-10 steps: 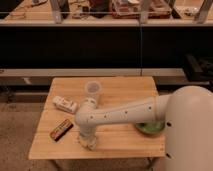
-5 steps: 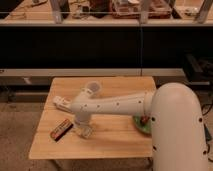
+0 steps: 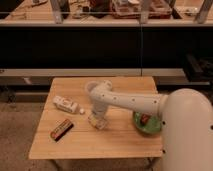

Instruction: Wipe the white sponge on the table

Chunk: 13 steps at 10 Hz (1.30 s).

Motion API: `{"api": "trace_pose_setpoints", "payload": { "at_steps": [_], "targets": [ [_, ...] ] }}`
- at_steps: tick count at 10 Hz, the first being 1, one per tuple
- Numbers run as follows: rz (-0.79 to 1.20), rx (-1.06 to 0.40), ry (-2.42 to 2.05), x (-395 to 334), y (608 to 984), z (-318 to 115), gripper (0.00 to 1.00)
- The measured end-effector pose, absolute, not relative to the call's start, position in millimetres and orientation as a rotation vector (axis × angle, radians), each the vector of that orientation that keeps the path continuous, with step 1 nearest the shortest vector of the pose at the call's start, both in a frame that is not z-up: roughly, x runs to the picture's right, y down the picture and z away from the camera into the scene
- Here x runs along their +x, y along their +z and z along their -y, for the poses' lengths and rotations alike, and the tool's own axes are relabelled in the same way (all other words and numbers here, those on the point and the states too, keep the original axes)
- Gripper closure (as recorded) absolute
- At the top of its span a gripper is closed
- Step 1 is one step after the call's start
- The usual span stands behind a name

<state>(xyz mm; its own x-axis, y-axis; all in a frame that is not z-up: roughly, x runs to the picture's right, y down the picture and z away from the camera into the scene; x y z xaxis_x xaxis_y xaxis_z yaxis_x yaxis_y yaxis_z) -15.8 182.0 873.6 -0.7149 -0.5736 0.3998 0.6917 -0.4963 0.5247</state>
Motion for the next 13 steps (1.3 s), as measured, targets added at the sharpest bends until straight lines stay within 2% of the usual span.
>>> {"api": "trace_pose_setpoints", "payload": {
  "at_steps": [2, 5, 7, 9, 13],
  "targets": [
    [0.859, -0.285, -2.198, 22.1, 860.1, -199.6, 1.0],
    [0.901, -0.3, -2.221, 28.4, 825.9, -244.9, 1.0],
    [0.969, -0.273, -2.255, 6.9, 802.9, -278.5, 1.0],
    [1.022, -0.204, -2.299, -30.8, 790.1, -292.1, 1.0],
    [1.081, -0.033, -2.411, -114.2, 775.9, -282.7, 1.0]
  ]
}}
